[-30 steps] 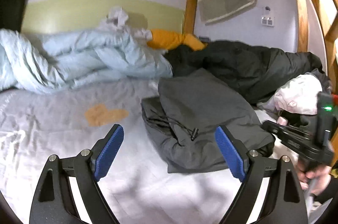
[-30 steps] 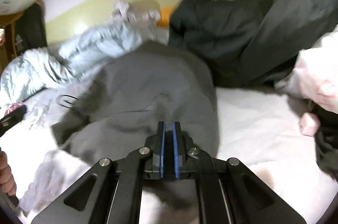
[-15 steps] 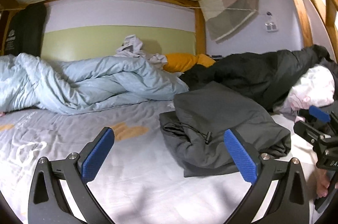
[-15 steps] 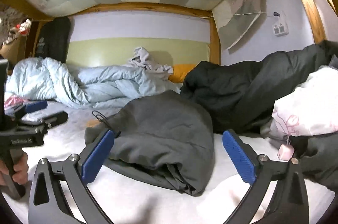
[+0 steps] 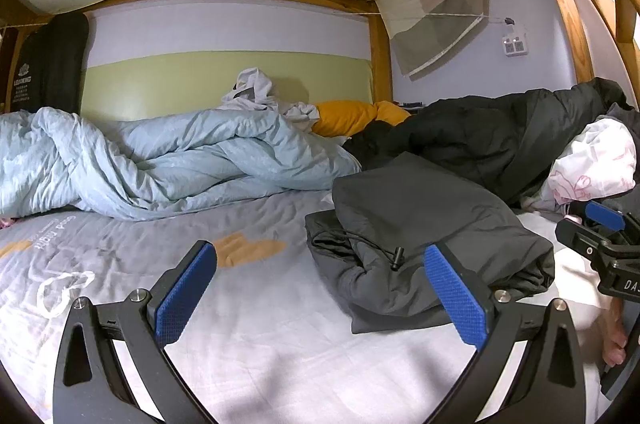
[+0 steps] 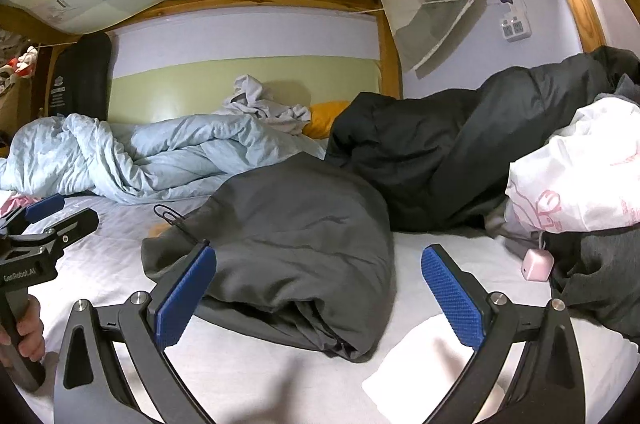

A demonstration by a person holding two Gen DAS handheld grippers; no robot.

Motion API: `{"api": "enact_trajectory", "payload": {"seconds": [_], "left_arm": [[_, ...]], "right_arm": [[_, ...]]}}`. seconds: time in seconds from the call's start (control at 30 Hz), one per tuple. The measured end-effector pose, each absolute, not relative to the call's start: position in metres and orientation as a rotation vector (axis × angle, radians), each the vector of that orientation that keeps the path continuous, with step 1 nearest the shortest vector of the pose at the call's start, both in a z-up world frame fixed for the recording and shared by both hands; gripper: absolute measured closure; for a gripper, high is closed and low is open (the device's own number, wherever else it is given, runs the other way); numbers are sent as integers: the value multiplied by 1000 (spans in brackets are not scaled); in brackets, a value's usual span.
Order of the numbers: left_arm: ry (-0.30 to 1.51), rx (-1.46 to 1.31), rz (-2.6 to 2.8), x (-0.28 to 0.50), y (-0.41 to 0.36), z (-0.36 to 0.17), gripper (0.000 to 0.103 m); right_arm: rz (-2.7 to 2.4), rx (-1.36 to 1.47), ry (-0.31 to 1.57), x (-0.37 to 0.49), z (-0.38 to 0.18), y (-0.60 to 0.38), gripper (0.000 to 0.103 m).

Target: Fold large clothes

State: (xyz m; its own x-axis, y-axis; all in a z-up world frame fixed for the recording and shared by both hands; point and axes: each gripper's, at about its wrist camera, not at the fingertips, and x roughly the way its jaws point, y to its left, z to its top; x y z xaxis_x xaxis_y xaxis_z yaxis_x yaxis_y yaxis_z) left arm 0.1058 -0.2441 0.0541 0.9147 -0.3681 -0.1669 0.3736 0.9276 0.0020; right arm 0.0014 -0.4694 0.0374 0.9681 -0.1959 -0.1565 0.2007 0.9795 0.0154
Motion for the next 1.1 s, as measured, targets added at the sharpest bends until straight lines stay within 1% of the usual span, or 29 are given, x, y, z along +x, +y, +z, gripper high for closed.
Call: {"api": "enact_trajectory", "payload": {"seconds": [1.1], "left_arm": [[165, 48, -381, 102, -243, 49, 0]], "right_arm": [[-186, 16, 189, 9, 33, -471, 0]]}}
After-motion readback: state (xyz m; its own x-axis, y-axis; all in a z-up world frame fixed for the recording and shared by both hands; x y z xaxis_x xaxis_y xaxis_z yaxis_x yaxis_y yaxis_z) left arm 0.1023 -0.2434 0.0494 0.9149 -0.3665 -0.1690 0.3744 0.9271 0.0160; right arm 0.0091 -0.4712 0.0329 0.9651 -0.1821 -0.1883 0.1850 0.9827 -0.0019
